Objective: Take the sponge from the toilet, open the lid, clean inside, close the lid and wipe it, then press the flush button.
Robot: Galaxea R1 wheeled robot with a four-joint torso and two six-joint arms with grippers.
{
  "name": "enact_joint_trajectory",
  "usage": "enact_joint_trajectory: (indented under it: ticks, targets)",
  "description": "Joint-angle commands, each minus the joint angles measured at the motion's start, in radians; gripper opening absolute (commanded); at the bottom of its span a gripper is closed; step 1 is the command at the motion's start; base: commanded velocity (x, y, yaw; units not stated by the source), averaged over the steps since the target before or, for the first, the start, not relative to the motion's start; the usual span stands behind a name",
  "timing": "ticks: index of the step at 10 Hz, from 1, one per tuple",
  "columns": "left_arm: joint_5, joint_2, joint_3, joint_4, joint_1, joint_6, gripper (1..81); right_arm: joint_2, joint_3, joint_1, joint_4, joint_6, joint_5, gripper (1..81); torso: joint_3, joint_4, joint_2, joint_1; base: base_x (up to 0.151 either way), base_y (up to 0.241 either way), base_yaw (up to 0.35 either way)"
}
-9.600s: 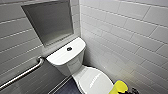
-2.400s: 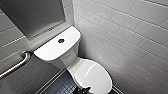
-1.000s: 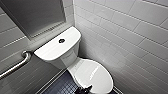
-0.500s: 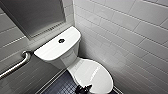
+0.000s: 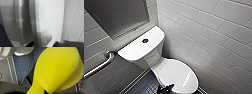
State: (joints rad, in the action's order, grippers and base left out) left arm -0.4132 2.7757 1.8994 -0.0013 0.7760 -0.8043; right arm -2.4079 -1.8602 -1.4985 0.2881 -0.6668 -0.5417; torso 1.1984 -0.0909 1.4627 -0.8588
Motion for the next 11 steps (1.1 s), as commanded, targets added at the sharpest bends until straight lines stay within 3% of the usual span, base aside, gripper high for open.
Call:
enact_joint_trajectory:
  ticks: [1, 2, 4, 9, 11]
  targets:
    - [-0.061, -0.020, -0.057, 0.085, -0.094, -0.064, 81.1, 0.037, 0.017, -0.013, 0.029, 0.000, 0.051, 1.0, 0.000, 0.000, 0.000, 0.000, 0.000, 0.000, 0.000]
    - [-0.105, -0.045, -0.078, 0.121, -0.092, -0.119, 81.1, 0.037, 0.016, -0.013, 0.029, 0.000, 0.049, 1.0, 0.000, 0.000, 0.000, 0.000, 0.000, 0.000, 0.000]
    - [-0.127, -0.063, -0.085, 0.199, -0.089, -0.211, 81.1, 0.034, 0.017, -0.007, 0.029, 0.000, 0.049, 1.0, 0.000, 0.000, 0.000, 0.000, 0.000, 0.000, 0.000]
    - [-0.119, -0.033, -0.046, 0.208, -0.094, -0.216, 81.1, 0.033, 0.013, -0.007, 0.029, 0.000, 0.049, 1.0, 0.000, 0.000, 0.000, 0.000, 0.000, 0.000, 0.000]
    - [-0.110, 0.028, 0.039, 0.240, -0.097, -0.217, 81.1, 0.033, 0.012, -0.007, 0.029, 0.001, 0.049, 1.0, 0.000, 0.000, 0.000, 0.000, 0.000, 0.000, 0.000]
